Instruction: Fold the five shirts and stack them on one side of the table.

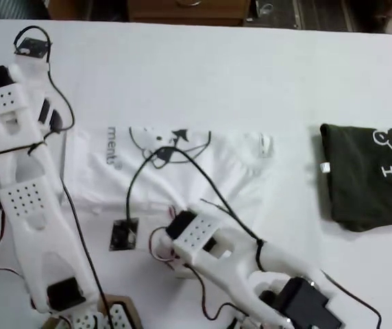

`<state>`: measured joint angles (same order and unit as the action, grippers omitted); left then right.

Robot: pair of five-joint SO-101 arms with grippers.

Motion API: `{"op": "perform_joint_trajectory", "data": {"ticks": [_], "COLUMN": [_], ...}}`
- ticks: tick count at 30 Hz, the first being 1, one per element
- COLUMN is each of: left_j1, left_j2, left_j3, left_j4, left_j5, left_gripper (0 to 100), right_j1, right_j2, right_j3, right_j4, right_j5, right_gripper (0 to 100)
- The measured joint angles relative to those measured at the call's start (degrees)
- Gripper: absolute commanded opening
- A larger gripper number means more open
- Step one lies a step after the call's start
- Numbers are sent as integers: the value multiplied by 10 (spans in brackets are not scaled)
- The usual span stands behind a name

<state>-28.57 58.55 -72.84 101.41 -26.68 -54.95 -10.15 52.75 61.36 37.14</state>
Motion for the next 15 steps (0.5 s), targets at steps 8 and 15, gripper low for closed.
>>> {"op": "perform_joint_trajectory", "data": {"ticks": [8, 15], "left_j1": [0, -13], "left_j2": [0, -40], "left_j3": [0, 0], "left_j4": [0, 0], "left_j5": [0, 0], "left_gripper": [214, 214], "right_j1": [36, 62], "right_j2": [-1, -1], "right_j3": [4, 4], "right_j4": [-7, -10], "right_j5": [10, 18], "right_gripper": [208, 204]}}
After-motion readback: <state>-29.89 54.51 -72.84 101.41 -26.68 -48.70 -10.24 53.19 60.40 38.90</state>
